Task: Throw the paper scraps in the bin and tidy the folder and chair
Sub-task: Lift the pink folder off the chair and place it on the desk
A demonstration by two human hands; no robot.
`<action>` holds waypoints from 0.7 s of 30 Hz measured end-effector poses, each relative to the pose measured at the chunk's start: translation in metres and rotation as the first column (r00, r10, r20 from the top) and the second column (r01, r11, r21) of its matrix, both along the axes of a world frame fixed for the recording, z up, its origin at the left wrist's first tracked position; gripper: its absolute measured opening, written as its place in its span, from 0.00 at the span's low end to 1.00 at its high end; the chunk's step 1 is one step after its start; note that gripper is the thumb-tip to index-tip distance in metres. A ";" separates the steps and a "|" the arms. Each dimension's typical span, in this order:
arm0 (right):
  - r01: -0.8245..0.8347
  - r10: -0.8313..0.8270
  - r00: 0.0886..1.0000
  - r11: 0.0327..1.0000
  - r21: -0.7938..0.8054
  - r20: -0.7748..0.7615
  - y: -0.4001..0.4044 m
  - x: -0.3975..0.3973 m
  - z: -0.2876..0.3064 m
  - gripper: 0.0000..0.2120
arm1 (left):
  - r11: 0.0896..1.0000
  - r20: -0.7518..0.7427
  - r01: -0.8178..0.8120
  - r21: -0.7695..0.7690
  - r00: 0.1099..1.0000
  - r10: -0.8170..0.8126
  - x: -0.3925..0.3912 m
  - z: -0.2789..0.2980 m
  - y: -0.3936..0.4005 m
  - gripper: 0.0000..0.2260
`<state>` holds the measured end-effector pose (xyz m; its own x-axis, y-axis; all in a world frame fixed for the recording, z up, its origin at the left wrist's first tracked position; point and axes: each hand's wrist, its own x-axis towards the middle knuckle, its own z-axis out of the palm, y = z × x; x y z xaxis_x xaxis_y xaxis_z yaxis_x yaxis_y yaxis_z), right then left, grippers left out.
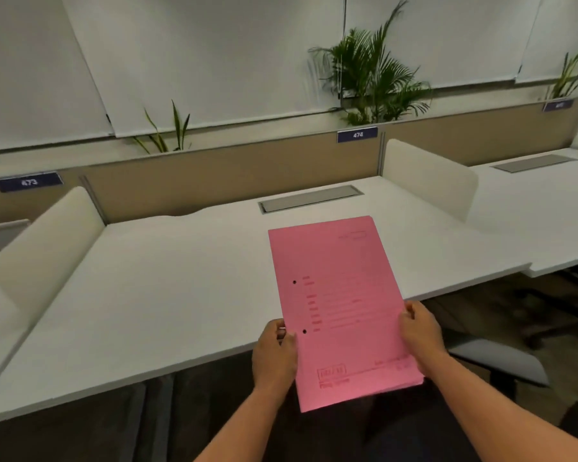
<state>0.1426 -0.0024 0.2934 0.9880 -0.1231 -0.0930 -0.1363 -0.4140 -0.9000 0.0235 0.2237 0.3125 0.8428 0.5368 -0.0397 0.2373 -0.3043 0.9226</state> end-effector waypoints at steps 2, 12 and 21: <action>-0.043 0.043 0.999 0.999 0.016 0.009 0.024 0.007 0.013 0.07 | 0.999 0.012 -0.033 0.016 0.999 0.033 0.004 0.014 0.023 0.03; -0.101 0.104 0.991 0.994 -0.038 0.084 0.141 0.037 0.067 0.11 | 0.996 0.045 -0.067 0.066 0.997 0.064 0.037 0.057 0.140 0.05; -0.069 0.071 0.994 0.997 -0.022 0.084 0.232 0.067 0.088 0.15 | 0.997 0.071 -0.070 0.029 0.995 0.068 0.067 0.071 0.237 0.09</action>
<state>0.2100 0.2295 0.3812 0.9985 -0.0545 -0.0068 -0.0300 -0.4371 -0.8989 0.0904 0.4604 0.3833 0.8039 0.5937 0.0358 0.1938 -0.3183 0.9280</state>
